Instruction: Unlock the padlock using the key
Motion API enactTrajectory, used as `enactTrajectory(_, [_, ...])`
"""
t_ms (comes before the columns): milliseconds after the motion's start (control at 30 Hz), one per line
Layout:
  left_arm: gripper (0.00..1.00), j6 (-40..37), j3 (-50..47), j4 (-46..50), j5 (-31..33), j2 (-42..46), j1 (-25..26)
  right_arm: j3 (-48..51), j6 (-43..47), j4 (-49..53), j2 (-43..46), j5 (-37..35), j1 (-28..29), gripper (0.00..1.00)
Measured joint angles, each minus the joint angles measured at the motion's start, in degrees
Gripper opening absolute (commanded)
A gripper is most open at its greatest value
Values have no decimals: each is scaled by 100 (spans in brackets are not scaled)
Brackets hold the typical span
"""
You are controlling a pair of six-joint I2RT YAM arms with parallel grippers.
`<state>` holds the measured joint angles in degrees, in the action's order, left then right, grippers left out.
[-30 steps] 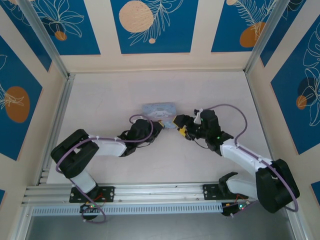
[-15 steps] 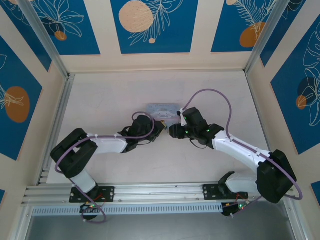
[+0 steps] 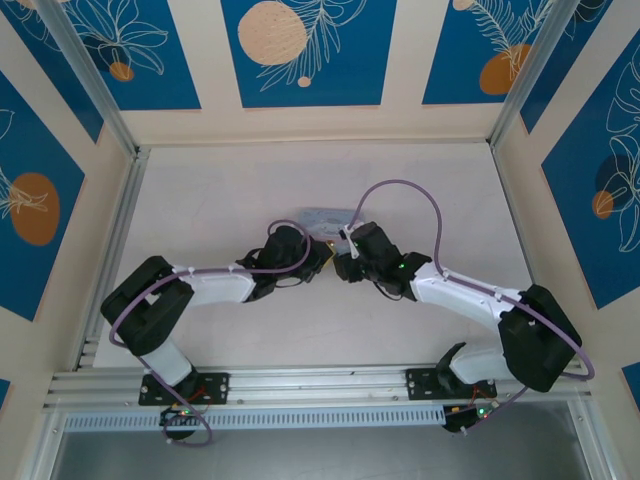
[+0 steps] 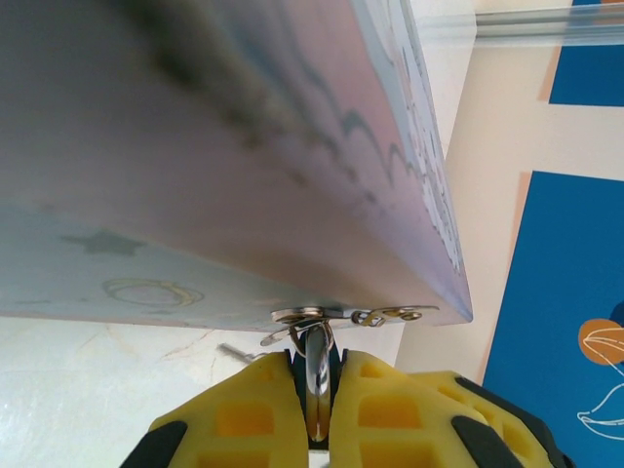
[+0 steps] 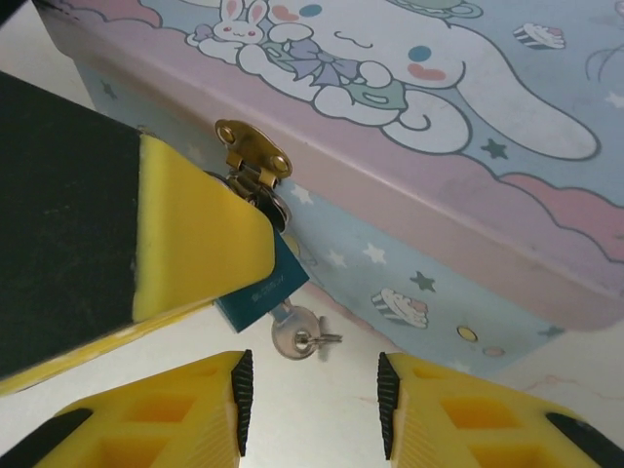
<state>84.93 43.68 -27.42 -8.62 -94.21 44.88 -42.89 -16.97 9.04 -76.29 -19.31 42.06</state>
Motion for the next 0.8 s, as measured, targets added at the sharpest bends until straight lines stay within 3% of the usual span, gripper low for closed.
enactTrajectory(300, [0,0,0,7,-74,0,-22,0,214,-142,-227,-46,4,39])
enactTrajectory(800, [0,0,22,2,-146,-2,-26,-17,199,-275,-505,7,-33,25])
